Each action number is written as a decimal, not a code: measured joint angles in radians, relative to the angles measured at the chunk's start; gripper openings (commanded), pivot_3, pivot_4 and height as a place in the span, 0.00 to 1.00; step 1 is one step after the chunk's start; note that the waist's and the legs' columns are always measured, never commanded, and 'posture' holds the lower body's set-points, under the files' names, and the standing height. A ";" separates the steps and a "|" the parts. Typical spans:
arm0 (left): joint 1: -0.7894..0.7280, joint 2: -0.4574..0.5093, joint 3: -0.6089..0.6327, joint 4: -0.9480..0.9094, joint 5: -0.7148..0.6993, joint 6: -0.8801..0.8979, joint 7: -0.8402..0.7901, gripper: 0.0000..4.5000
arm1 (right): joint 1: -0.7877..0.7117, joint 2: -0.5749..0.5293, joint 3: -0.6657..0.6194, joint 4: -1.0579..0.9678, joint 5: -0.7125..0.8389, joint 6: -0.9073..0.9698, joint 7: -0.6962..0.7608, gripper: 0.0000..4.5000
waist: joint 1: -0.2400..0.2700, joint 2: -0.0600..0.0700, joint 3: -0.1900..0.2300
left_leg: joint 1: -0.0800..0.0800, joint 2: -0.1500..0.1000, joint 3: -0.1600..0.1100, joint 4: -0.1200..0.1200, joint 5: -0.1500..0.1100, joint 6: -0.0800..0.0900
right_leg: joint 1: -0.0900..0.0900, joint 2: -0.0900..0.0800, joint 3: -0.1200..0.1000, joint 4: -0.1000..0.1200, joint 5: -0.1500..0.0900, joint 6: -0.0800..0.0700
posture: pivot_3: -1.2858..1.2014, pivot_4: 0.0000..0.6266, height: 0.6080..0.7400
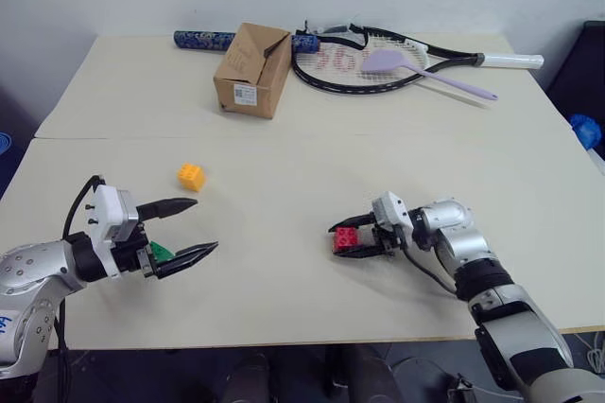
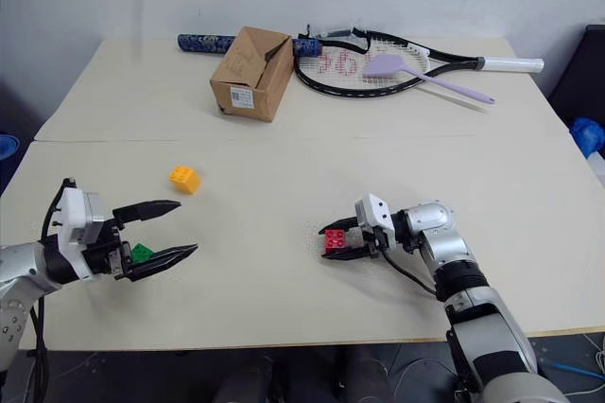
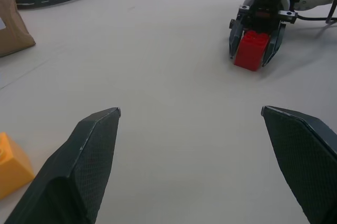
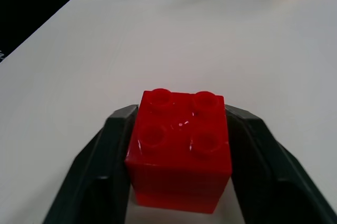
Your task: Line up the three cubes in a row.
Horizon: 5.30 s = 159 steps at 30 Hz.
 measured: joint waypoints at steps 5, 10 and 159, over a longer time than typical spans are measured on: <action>0.038 0.022 0.030 0.001 -0.002 -0.005 -0.038 1.00 | 0.029 -0.031 -0.062 -0.212 0.085 0.058 -0.007 0.99 | 0.000 0.001 0.000 | -0.001 0.000 -0.001 0.000 0.000 0.000 | 0.000 0.000 -0.001 -0.001 0.000 0.000 | 0.52 0.24 1.00; 0.084 0.025 0.155 0.077 0.006 -0.023 -0.037 1.00 | 0.117 -0.090 -0.163 -0.455 0.175 0.175 -0.068 0.99 | 0.002 0.001 0.000 | -0.001 0.000 -0.002 0.000 0.000 0.000 | 0.000 -0.001 -0.002 -0.001 0.000 0.000 | 0.52 0.24 1.00; -0.523 -0.247 -0.203 0.672 0.299 -0.135 0.307 0.34 | 0.835 -0.074 -0.433 -0.917 0.195 0.037 -0.544 1.00 | 0.030 -0.004 0.001 | 0.015 0.000 0.002 -0.003 -0.004 0.001 | 0.014 0.001 0.000 -0.005 0.001 0.002 | 0.52 0.24 1.00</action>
